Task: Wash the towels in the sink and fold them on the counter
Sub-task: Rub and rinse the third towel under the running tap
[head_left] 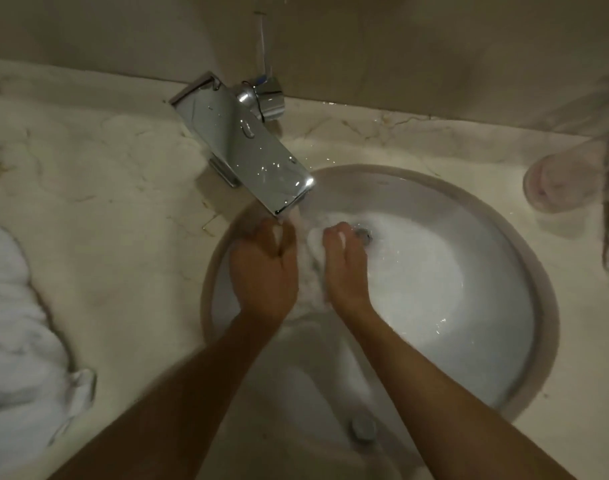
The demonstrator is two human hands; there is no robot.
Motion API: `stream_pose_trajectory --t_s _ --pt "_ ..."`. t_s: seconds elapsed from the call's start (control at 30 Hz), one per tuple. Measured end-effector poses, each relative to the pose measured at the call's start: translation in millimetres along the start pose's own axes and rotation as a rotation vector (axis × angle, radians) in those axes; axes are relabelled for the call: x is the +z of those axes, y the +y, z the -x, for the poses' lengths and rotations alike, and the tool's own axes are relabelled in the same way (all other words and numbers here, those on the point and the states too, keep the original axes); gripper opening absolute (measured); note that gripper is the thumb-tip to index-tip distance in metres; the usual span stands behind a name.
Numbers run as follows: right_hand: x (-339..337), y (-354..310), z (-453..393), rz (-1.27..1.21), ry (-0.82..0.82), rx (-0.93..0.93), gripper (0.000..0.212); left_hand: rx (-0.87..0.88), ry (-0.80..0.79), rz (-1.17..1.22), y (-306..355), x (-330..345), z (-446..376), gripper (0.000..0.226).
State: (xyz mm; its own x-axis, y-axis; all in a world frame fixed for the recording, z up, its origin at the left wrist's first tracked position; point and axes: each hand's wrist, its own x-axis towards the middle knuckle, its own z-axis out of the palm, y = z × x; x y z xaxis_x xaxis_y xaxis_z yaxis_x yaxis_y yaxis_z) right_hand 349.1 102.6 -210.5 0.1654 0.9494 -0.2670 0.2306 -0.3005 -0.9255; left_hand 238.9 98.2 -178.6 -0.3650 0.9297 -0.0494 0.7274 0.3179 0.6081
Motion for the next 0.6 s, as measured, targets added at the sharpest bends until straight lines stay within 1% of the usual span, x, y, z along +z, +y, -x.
stream_pose_trajectory --t_s 0.07,0.1,0.13,0.17,0.2,0.23,0.27,0.33,0.37,0.4,0.43,0.47,0.53,0.57,0.6 --pt "1.2 25.2 24.0 0.223 0.025 -0.262 0.015 0.132 -0.12 -0.186 -10.4 7.0 25.7 0.029" --pt "5.7 45.3 33.3 0.393 0.051 -0.366 0.017 0.179 -0.168 -0.219 -17.5 18.6 40.6 0.03" --pt "11.9 65.3 39.8 0.552 0.066 -0.418 0.022 0.204 -0.207 -0.198 -25.7 31.1 53.6 0.033" --pt "18.7 83.1 43.5 0.668 0.062 -0.411 0.028 0.244 -0.216 -0.204 -34.8 41.3 61.3 0.037" --pt "25.4 94.0 44.7 0.732 0.047 -0.386 0.036 0.299 -0.22 -0.281 -41.2 48.4 64.0 0.041" --pt "29.7 99.4 41.7 0.775 0.032 -0.369 0.044 0.361 -0.204 -0.352 -46.2 52.4 60.7 0.044" --pt "31.0 103.0 34.8 0.797 0.021 -0.365 0.047 0.453 -0.152 -0.428 -52.1 55.7 53.4 0.045" --pt "28.9 104.3 15.6 0.808 0.034 -0.441 0.037 0.522 -0.116 -0.491 -56.9 59.1 34.2 0.038" --pt "27.1 101.3 5.5 0.813 0.044 -0.484 0.031 0.519 -0.108 -0.495 -56.7 60.9 28.9 0.03" --pt "24.9 95.6 -3.7 0.824 0.033 -0.515 0.028 0.513 -0.059 -0.478 -53.2 63.1 25.7 0.022" --pt "22.9 87.2 -12.9 0.836 0.015 -0.513 0.029 0.476 -0.039 -0.449 -48.3 65.8 20.3 0.018" --pt "21.1 77.8 -20.8 0.825 0.004 -0.462 0.033 0.425 -0.043 -0.437 -42.5 69.0 15.2 0.022" --pt "20.9 56.9 -31.8 0.759 -0.043 -0.193 0.041 0.242 -0.137 -0.541 -38.9 78.0 6.1 0.041" --pt "21.5 50.1 -36.9 0.729 -0.05 -0.059 0.042 0.135 -0.176 -0.553 -35.4 80.1 0.4 0.049" --pt "22.1 45.1 -41.8 0.719 -0.041 0.032 0.04 0.016 -0.204 -0.492 -29.5 81.9 -6.0 0.055"
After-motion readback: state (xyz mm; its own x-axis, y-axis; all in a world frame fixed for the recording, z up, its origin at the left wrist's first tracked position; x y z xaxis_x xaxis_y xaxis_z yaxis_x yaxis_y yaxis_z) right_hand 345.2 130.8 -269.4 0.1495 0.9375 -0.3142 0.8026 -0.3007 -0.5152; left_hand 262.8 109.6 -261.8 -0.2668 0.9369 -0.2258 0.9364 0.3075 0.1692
